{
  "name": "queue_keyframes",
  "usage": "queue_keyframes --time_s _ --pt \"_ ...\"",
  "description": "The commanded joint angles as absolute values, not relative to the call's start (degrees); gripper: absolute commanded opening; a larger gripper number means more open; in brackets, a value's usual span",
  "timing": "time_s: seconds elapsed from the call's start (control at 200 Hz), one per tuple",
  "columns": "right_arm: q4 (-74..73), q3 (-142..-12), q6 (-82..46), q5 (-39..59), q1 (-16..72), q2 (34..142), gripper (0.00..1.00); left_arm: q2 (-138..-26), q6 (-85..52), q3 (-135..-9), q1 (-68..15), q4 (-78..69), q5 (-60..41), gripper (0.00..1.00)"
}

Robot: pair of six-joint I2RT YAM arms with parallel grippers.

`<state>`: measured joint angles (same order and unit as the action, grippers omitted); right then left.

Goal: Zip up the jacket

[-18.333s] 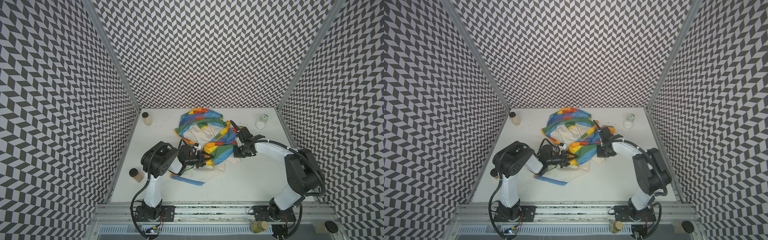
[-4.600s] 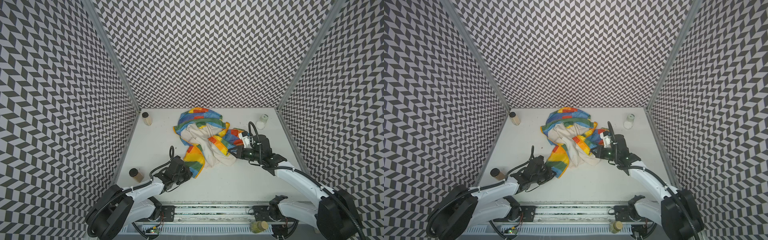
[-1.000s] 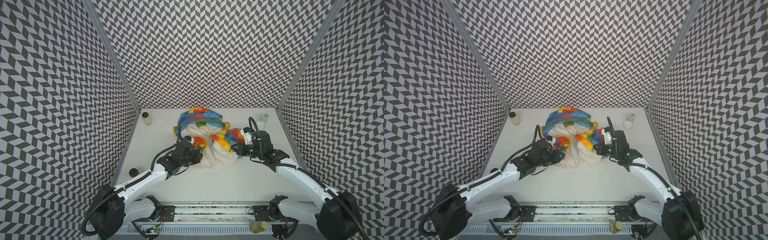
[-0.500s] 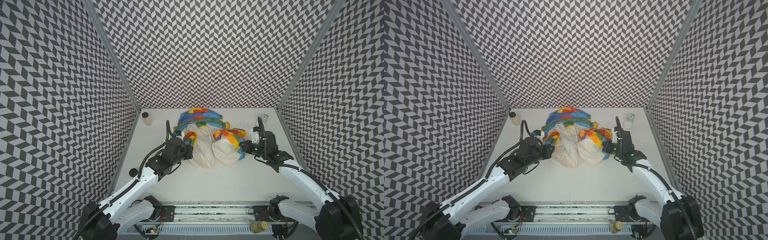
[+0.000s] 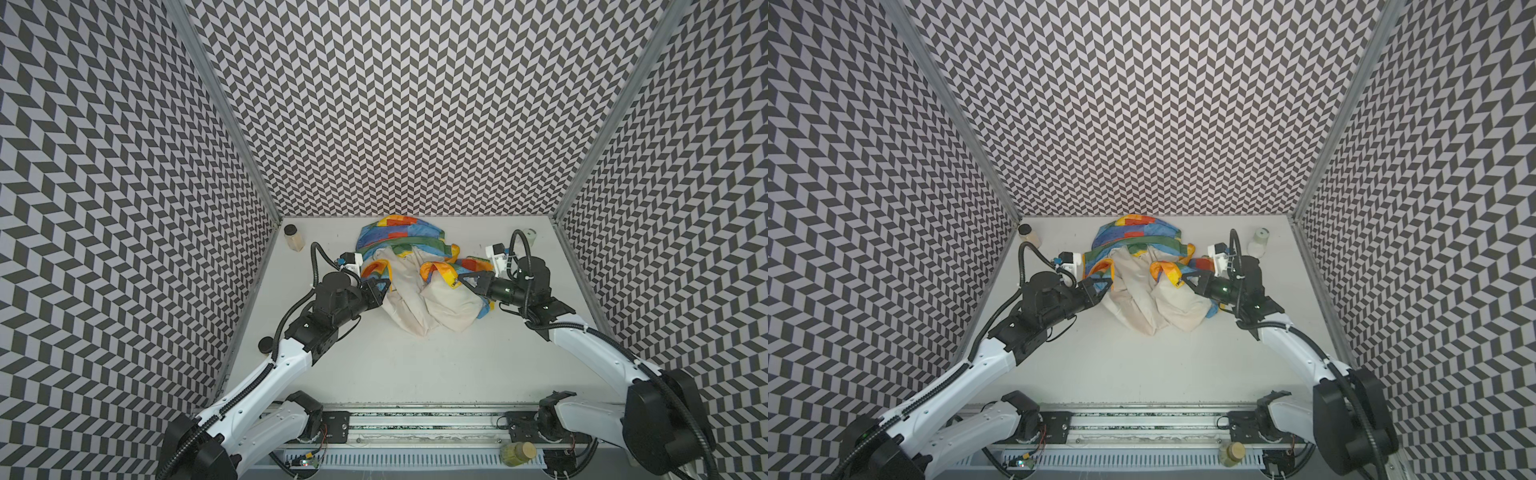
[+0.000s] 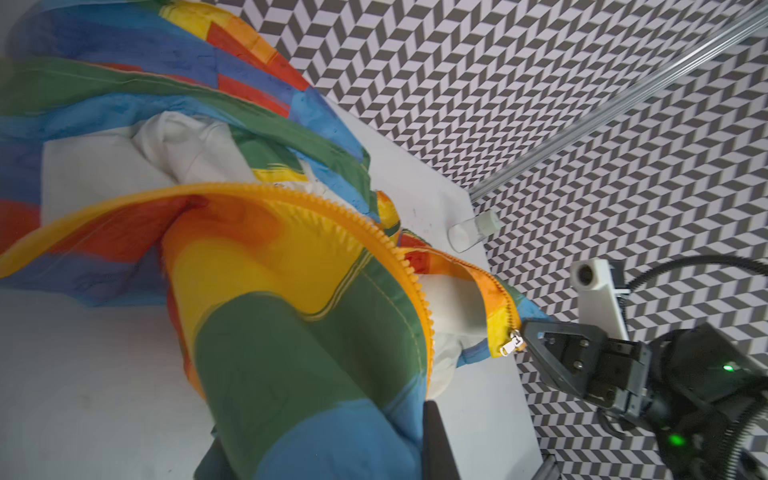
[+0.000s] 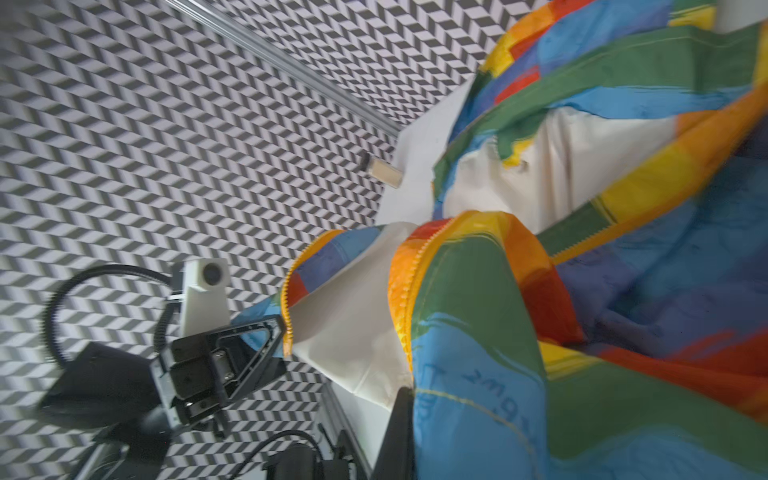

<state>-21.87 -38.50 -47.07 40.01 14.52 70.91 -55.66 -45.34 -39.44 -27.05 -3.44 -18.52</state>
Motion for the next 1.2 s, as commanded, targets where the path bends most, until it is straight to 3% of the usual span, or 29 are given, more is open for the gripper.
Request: queue_keyframes --time_s 0.0,0.21,0.371,0.631,1.192 --pt "-49.9 -36.6 -58.2 46.7 16.1 72.2 0.00 -56.2 -47.9 -42.4 -27.1 -14.7 -22.3 0.00" --pt "-61.9 -36.9 -60.5 44.6 18.8 73.6 0.00 -59.5 -47.7 -44.3 -29.9 -24.9 -21.4 0.00" --pt "-80.8 -36.8 -67.3 41.6 19.0 78.9 0.00 -64.7 -49.3 -45.8 -31.8 -35.1 -21.0 0.00" --pt "-80.9 -43.6 -67.0 42.8 21.3 83.0 0.00 -70.7 -50.4 -49.5 -33.1 -43.8 -22.5 0.00" --pt "-80.9 -42.2 -60.9 35.0 23.2 80.5 0.00 -77.0 -54.0 -52.7 -35.8 -53.9 -19.7 0.00"
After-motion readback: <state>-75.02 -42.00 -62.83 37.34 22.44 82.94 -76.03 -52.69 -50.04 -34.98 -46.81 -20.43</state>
